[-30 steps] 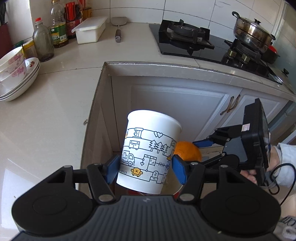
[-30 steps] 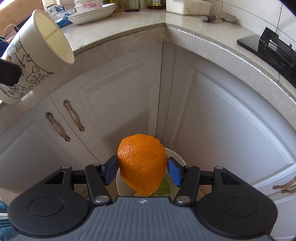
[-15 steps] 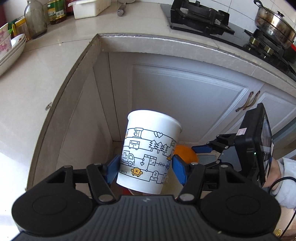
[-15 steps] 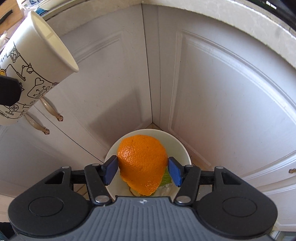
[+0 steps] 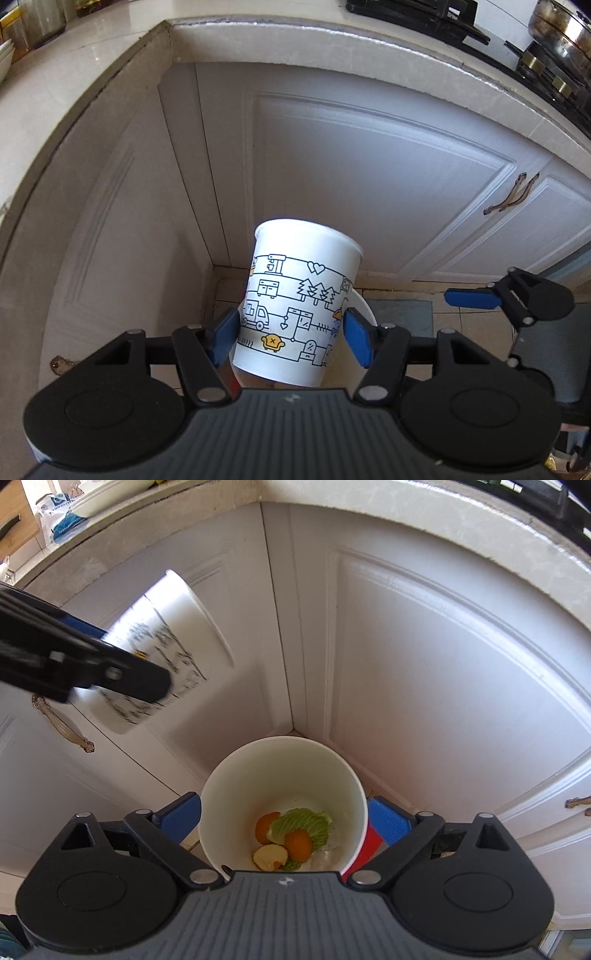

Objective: Collect trash
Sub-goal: 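Open the right tool over the bin while the left tool drops the paper cup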

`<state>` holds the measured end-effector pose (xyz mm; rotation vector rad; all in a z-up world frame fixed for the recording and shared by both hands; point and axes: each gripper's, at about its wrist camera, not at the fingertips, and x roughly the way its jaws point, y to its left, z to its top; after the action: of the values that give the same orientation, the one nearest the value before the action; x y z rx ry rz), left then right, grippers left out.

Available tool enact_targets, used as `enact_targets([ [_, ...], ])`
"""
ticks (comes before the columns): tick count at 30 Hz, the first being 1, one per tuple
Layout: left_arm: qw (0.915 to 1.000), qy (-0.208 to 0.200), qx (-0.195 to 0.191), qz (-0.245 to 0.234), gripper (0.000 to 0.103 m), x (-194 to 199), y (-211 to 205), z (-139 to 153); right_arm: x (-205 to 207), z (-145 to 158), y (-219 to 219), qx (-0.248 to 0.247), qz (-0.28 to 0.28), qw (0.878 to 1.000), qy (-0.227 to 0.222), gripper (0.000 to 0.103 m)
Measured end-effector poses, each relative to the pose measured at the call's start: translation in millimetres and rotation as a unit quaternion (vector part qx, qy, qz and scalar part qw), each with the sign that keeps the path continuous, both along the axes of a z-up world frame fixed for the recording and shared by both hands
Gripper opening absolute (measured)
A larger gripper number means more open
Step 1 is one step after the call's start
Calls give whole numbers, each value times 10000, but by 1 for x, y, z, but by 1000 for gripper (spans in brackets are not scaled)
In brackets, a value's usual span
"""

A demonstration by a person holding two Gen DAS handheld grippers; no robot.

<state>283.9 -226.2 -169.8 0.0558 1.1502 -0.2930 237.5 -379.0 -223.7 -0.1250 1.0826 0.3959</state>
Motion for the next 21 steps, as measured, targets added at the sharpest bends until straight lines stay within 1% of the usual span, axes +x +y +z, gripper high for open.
enact_targets([
  [6, 9998, 215, -5, 15, 62, 11, -11, -35, -23, 14, -4, -178, -123, 9995, -210, 102],
  [9, 9992, 393, -13, 3, 62, 17, -17, -53, -33, 23, -7, -198, -208, 9992, -269, 102],
  [12, 9992, 386, 52, -61, 63, 20, -25, -67, -41, 32, -11, -186, -308, 9989, -314, 102],
  [14, 9994, 351, 22, -68, 63, 23, -28, -73, -42, 36, -14, -192, -377, 9986, -318, 102],
  [15, 9995, 321, 26, -75, 64, 24, -29, -76, -44, 37, -16, -204, -411, 9984, -327, 102],
  [16, 9994, 322, 68, -78, 76, 26, -32, -79, -44, 37, -15, -219, -449, 9982, -334, 102],
  [17, 9993, 323, 149, -86, 84, 26, -34, -84, -45, 38, -15, -223, -481, 9980, -341, 102],
  [18, 9994, 284, 198, -80, 90, 26, -36, -88, -46, 38, -16, -227, -518, 9978, -350, 102],
  [19, 9995, 223, 196, -78, 90, 27, -37, -91, -48, 38, -19, -242, -554, 9975, -354, 102],
  [21, 9994, 277, 202, -32, 90, 30, -36, -99, -50, 39, -20, -264, -607, 9972, -358, 102],
])
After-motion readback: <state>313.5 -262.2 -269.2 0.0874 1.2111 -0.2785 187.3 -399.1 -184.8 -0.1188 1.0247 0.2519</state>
